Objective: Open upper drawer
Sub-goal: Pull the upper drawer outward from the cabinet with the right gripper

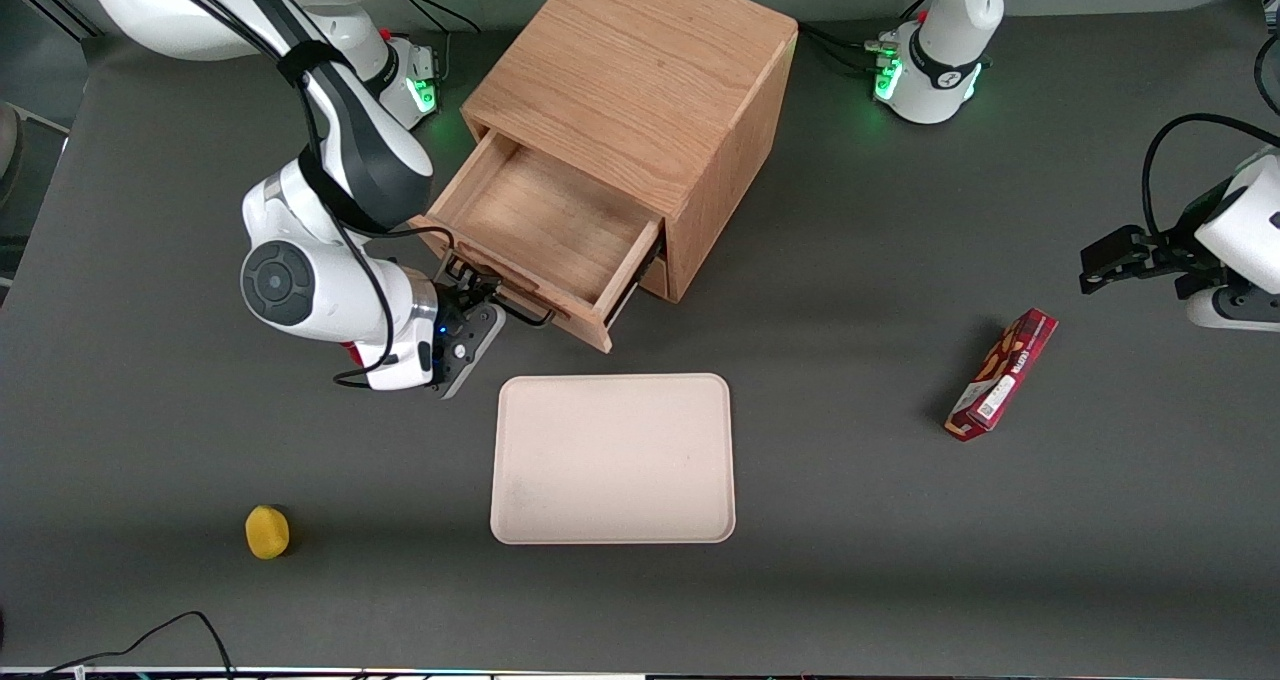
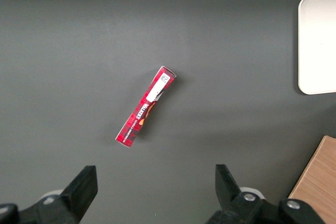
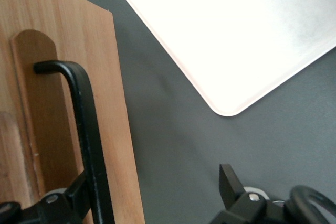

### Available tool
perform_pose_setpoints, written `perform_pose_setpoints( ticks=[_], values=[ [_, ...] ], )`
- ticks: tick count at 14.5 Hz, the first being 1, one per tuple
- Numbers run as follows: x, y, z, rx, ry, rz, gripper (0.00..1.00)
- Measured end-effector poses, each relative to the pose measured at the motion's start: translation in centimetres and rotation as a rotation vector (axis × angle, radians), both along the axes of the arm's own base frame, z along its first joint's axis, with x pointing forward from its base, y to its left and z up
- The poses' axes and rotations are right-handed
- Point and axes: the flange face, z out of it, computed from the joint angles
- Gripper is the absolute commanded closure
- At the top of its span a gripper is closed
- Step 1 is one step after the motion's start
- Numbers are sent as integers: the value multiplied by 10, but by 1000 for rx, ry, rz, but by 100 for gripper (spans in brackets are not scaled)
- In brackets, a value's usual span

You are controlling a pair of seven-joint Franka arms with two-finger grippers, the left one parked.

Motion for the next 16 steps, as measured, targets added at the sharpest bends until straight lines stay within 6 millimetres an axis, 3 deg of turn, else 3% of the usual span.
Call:
perform_pose_setpoints(
  ticks=[6,16],
  values=[
    [22,-20,6,-42,-8,35,0],
    [44,-27,5,-34,-32,30,0]
  ],
)
